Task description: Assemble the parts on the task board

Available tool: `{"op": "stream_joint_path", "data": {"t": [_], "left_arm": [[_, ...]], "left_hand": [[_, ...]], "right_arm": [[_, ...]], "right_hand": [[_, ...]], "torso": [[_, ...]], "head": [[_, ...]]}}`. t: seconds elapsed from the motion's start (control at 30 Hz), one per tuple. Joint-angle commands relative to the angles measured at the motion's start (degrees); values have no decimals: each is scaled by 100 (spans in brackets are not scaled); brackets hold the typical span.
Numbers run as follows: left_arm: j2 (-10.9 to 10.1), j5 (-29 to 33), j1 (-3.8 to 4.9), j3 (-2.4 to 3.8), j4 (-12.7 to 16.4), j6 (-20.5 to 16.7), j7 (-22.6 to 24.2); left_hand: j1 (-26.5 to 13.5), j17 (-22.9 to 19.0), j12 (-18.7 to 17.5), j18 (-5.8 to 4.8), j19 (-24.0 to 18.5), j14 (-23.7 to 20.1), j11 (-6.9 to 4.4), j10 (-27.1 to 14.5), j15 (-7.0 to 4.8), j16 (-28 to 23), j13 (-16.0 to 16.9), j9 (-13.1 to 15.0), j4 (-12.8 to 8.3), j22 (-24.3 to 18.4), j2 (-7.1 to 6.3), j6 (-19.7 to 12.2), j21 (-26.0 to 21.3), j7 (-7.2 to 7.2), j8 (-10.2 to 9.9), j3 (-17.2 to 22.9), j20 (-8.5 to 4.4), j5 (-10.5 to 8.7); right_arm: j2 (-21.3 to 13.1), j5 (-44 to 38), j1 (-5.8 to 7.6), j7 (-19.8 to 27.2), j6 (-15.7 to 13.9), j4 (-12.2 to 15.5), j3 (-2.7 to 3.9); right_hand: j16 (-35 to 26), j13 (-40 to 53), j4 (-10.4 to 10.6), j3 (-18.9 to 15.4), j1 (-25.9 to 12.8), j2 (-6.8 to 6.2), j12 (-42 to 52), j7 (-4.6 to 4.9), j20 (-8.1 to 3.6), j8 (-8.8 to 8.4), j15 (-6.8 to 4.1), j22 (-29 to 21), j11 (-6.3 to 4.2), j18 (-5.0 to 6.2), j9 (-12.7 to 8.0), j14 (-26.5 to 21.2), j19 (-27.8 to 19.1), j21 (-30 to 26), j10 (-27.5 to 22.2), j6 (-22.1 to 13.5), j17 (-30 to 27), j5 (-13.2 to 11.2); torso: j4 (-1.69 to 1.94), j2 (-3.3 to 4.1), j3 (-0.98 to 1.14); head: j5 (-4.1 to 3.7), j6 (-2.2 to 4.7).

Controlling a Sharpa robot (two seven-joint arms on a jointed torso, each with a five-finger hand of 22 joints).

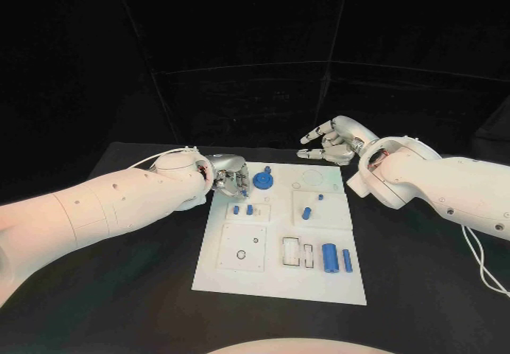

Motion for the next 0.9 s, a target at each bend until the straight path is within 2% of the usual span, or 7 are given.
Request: {"op": "stream_joint_path", "data": {"t": [0.03,0.6,0.9], "left_arm": [[20,44,-4,3,12,59,-4],[12,45,-12,4,39,-63,-22],[-61,44,-11,6,25,-126,-56]], "left_hand": [[-57,-5,-39,-65,23,194,8,24,-18,0,-7,0,-20,-7,-18,33,17,7,-24,17,5,-11],[-67,-11,-45,-66,22,191,7,27,-18,-2,-8,-5,-23,0,-22,34,23,7,-30,18,6,-11],[-68,-5,-46,-67,21,193,6,29,-18,1,-8,-6,-24,1,-22,36,23,7,-30,19,6,-10]], "right_arm": [[5,0,11,30,-7,2,3],[-3,-9,11,23,-12,6,3],[-12,-10,11,23,-15,7,3]], "right_hand": [[-28,222,-23,-21,-5,61,-9,-3,1,39,-43,-5,2,36,-7,386,-49,-17,-39,36,444,28],[-28,222,-23,-21,-5,61,-9,-3,1,39,-43,-5,2,36,-7,386,-49,-17,-39,36,444,28],[-28,222,-23,-21,-5,61,-9,-3,1,39,-43,-5,2,36,-7,386,-49,-17,-39,36,444,28]], "torso": [[7,-5,1],[7,-1,-3],[10,-1,-4]], "head": [[-9,-19],[-41,-14],[-44,-2]]}}
